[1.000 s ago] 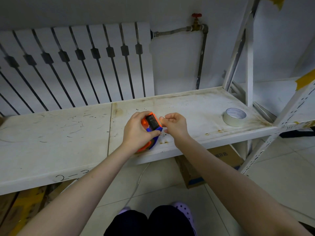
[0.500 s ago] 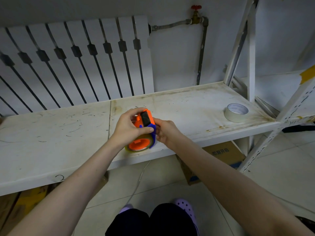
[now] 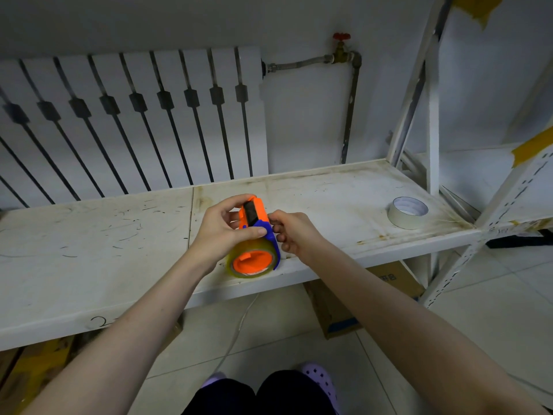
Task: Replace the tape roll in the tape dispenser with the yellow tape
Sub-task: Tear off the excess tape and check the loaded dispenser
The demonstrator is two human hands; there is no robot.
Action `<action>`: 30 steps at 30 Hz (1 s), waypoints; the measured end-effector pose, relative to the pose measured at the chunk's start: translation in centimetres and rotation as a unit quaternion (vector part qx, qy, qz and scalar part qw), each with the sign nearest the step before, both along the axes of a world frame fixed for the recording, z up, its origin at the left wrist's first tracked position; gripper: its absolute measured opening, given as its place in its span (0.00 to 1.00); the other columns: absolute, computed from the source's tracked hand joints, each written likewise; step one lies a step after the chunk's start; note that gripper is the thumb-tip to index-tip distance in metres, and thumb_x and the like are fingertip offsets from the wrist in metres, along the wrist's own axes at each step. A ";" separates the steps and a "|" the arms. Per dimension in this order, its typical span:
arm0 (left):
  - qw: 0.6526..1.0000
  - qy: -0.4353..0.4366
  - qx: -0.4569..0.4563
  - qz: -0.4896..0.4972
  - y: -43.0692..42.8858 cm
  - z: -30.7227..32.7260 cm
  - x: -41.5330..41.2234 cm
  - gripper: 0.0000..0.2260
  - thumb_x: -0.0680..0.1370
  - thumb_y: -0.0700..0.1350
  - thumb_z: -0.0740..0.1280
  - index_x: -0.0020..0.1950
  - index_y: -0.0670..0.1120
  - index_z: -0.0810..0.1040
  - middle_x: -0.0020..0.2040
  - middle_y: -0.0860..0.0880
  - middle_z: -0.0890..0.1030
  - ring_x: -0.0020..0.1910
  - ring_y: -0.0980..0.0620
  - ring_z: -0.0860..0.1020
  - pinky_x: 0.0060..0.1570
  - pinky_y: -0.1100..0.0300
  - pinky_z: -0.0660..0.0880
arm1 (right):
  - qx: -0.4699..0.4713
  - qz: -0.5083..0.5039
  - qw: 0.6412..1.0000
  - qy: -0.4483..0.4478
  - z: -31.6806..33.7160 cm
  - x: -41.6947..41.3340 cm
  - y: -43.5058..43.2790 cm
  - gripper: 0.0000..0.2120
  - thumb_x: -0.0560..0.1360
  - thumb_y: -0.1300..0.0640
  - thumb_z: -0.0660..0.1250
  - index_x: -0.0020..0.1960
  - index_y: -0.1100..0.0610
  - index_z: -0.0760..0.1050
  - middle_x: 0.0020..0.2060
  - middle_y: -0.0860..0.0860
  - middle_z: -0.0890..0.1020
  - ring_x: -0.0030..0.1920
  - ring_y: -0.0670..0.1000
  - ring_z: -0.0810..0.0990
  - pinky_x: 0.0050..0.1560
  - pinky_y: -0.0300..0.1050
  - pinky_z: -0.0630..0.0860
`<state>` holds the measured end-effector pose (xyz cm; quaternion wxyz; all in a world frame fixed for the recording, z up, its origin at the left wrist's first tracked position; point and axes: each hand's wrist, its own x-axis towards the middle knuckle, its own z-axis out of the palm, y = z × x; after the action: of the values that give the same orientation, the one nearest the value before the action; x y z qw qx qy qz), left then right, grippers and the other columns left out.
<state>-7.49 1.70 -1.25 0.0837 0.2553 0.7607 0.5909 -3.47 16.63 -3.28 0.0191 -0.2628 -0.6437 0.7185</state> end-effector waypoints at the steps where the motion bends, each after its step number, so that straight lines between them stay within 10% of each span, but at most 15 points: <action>1: 1.000 -0.012 0.008 0.002 -0.1 0.1 0.1 0.30 0.60 0.43 0.80 0.60 0.53 0.76 0.57 0.51 0.79 0.58 0.47 0.77 0.55 0.53 0.77 | 0.014 -0.005 1.000 -0.004 0.2 0.2 0.0 0.09 0.74 0.54 0.64 0.39 0.58 0.73 0.29 0.51 0.71 0.29 0.47 0.67 0.30 0.39 0.66; 6: 0.997 -0.063 0.048 0.018 -0.9 0.8 0.7 0.35 0.59 0.46 0.80 0.65 0.48 0.75 0.63 0.47 0.78 0.62 0.44 0.76 0.58 0.46 0.77 | 0.114 -0.013 0.993 -0.017 0.1 1.6 -0.1 0.09 0.75 0.55 0.65 0.40 0.58 0.71 0.34 0.53 0.73 0.35 0.50 0.71 0.32 0.40 0.69; 11: 0.995 -0.069 0.077 0.000 -1.2 1.9 1.9 0.26 0.65 0.39 0.77 0.62 0.49 0.77 0.61 0.46 0.79 0.58 0.46 0.79 0.55 0.50 0.78 | 0.278 0.006 0.937 0.213 1.6 3.7 -0.9 0.16 0.80 0.50 0.55 0.66 0.55 0.68 0.61 0.50 0.75 0.57 0.43 0.72 0.47 0.30 0.71; 14: 0.991 -0.071 0.113 0.000 -1.1 2.8 2.7 0.21 0.67 0.34 0.74 0.58 0.48 0.79 0.55 0.48 0.80 0.49 0.51 0.82 0.54 0.51 0.78 | 0.319 0.118 0.899 0.276 1.9 4.7 -2.2 0.23 0.80 0.44 0.52 0.73 0.50 0.61 0.69 0.49 0.71 0.66 0.47 0.71 0.63 0.43 0.72; 26: 0.938 -0.222 0.211 0.161 -2.7 5.2 4.8 0.20 0.68 0.42 0.76 0.58 0.47 0.76 0.57 0.44 0.82 0.57 0.46 0.80 0.53 0.53 0.79 | 0.449 0.139 0.864 0.178 2.7 8.6 -0.9 0.20 0.80 0.46 0.54 0.63 0.56 0.72 0.56 0.53 0.79 0.58 0.52 0.77 0.55 0.48 0.77; 30: 0.914 -0.278 0.240 0.174 -3.1 6.0 5.6 0.17 0.67 0.45 0.77 0.53 0.47 0.79 0.52 0.45 0.83 0.48 0.49 0.82 0.54 0.52 0.79 | 0.424 0.157 0.870 0.196 3.1 10.1 -1.5 0.44 0.65 0.39 0.72 0.73 0.52 0.55 0.70 0.49 0.67 0.68 0.47 0.68 0.63 0.48 0.73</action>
<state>-1.88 -1.39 4.72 0.1236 -0.0437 0.5743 0.8081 6.66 15.13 -0.21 0.1415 0.0210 -0.9020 0.4073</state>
